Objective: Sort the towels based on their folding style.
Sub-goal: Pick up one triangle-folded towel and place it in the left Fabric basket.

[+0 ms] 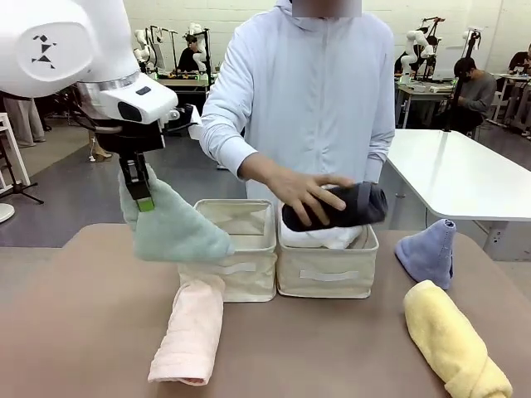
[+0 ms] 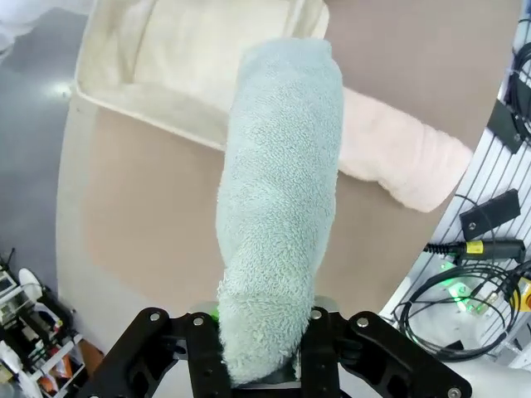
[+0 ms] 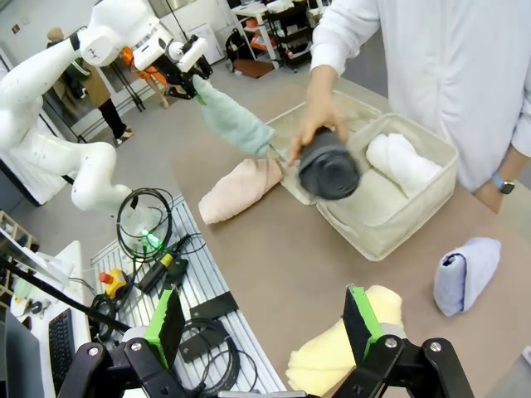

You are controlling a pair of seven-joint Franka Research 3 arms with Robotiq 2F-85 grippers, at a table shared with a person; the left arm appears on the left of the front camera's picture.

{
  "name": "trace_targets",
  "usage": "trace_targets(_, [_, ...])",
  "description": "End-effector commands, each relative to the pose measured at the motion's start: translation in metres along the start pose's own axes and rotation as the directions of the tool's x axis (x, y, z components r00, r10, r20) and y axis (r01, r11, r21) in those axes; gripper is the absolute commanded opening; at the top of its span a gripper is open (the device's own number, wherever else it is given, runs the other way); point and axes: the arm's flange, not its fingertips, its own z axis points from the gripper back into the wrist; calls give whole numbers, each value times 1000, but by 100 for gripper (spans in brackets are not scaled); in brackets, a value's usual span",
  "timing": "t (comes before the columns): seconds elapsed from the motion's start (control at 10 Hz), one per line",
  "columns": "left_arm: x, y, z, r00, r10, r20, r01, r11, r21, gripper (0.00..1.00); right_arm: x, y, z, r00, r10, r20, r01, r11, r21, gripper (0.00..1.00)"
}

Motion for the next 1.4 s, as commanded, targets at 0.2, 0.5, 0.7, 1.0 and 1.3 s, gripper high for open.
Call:
trace_targets(0.2, [-117, -11, 63, 984, 102, 147, -108, 993, 36, 22, 2, -1, -1, 1000, 14, 26, -14, 1000, 17, 100])
trace_targets(0.5, [-78, -4, 45, 994, 25, 104, -25, 1000, -6, 22, 2, -1, -1, 1000, 14, 26, -14, 1000, 17, 100])
trace_targets(0.7, [-36, -1, 35, 997, -50, 64, 50, 999, -4, 22, 2, -1, -1, 1000, 14, 26, -14, 1000, 17, 100])
trace_targets(1.0, [17, 21, 3, 995, -84, 58, 89, 993, -79, 22, 2, -1, -1, 1000, 14, 26, -14, 1000, 17, 100])
trace_targets(1.3, [10, 15, -2, 996, -66, 54, 71, 993, -98, 22, 2, -1, -1, 1000, 14, 26, -14, 1000, 17, 100])
